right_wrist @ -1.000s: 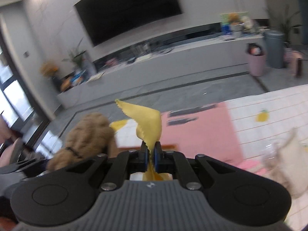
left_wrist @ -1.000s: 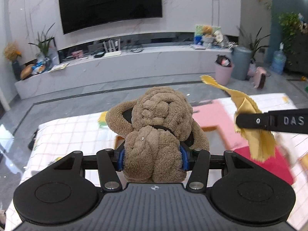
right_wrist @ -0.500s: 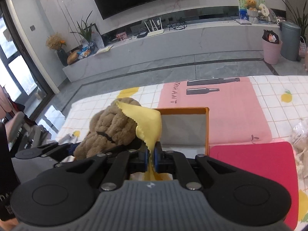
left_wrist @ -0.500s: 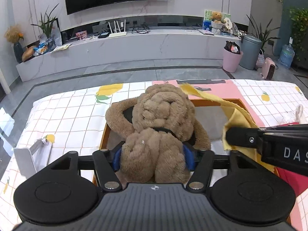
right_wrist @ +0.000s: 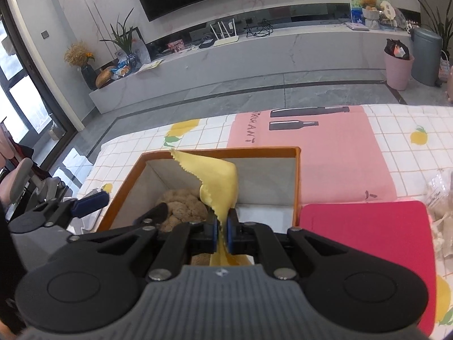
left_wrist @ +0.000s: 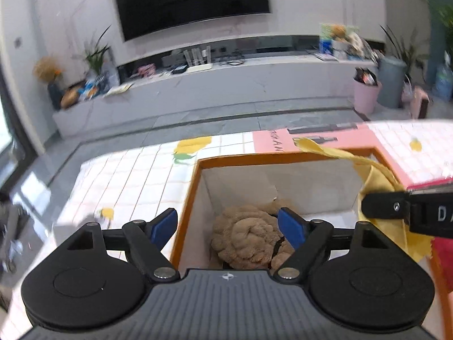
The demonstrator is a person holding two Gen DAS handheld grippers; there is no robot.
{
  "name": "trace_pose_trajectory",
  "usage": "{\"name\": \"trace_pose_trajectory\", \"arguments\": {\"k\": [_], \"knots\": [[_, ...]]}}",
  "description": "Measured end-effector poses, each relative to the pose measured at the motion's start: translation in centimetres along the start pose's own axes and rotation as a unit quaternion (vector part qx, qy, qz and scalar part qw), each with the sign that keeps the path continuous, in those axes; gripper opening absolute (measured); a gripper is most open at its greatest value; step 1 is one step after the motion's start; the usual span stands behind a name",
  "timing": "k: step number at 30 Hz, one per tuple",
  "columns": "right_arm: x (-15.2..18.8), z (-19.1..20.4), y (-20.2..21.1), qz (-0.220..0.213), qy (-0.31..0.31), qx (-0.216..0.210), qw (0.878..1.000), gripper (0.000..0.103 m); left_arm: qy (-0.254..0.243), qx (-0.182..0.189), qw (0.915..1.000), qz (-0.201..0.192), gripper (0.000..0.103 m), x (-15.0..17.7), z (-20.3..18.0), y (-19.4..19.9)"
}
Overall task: Organize soft objects
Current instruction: 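Open the left tool to drop the bear while the right tool lowers the cloth into the box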
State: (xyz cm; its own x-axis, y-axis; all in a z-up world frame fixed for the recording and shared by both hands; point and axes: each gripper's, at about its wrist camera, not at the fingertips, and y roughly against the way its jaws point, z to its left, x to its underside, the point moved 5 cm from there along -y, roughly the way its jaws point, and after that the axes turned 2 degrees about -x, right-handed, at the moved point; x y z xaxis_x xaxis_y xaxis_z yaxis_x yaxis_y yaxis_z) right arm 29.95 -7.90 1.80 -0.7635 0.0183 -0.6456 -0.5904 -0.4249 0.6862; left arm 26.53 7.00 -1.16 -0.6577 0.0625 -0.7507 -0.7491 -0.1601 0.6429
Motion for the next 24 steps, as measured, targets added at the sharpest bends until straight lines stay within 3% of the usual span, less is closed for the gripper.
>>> {"name": "trace_pose_trajectory", "arguments": {"k": [6,12,18,24], "knots": [[-0.7,0.5,0.4,0.015,0.031,0.018,0.999,0.004,0.088,-0.028,0.9956,-0.019,0.095,0.2,1.9,2.8],[-1.1,1.8,-1.9,0.053,0.116,0.063,0.99,0.004,0.061,-0.043,0.9969,-0.022,0.095,0.8,2.0,3.0],[-0.2,1.8,-6.5,0.111,0.139,0.108,0.978,0.004,0.065,-0.042,0.9969,-0.01,0.094,1.8,2.0,1.8],[0.0,1.2,-8.0,0.12,0.142,0.13,0.974,0.009,0.068,-0.049,0.9965,0.008,0.094,2.7,2.6,0.8]]}}
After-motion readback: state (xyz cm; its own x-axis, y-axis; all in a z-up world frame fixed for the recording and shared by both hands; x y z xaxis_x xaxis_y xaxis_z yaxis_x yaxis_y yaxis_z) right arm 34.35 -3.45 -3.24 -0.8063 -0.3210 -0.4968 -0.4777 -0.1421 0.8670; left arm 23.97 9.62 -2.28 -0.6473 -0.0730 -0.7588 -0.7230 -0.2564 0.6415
